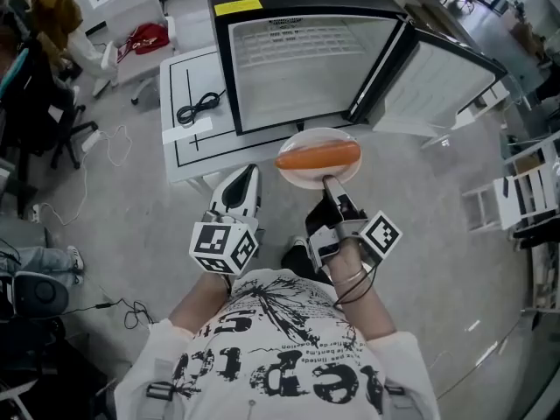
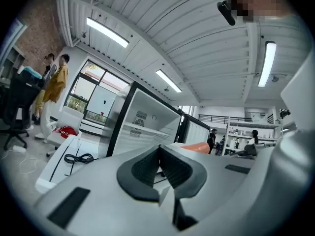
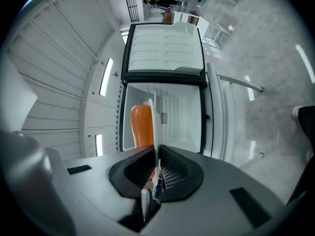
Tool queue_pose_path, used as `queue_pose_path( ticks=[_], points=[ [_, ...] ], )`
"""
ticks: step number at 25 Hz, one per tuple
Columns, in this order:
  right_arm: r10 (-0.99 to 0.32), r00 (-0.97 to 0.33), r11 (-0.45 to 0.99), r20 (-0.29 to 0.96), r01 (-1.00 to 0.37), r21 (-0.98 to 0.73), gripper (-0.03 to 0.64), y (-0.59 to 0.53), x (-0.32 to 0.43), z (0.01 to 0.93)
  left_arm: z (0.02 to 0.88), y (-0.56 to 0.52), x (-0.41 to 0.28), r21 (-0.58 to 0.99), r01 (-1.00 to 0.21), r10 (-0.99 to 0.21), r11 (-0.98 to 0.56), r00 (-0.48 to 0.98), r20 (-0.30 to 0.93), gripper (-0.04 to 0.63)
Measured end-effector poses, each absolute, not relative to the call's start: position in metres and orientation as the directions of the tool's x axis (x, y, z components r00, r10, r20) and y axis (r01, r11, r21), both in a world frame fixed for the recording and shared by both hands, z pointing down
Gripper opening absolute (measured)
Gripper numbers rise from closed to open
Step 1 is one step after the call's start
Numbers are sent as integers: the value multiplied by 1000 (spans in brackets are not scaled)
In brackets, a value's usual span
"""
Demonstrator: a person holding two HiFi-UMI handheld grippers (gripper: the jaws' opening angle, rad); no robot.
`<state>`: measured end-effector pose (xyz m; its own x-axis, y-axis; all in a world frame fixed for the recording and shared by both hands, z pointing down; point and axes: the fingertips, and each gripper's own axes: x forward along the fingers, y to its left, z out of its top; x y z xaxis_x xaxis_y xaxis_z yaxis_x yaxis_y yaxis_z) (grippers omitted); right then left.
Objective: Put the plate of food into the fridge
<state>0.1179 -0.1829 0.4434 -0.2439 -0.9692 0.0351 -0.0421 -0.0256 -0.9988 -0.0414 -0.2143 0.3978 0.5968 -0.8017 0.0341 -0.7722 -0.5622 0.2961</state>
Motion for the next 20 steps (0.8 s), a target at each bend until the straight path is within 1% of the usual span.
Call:
queue_pose_path(
  ticks=[6,13,20],
  points=[
    [-943,-333,-9,25,-49,-999,26,-242,157,431,385,-259,-3,289,-817,-850,-499,526,19,8],
    [-909,-417,20,8,-64,-998,26,-290,199,424,381,-294,47,271,-849,-879,-455,477,19,8],
    [-897,-442,4,1,-11,-1000,26,-317,213,425,386,-314,59,259,-872,-896,-416,441,46,8]
  ],
)
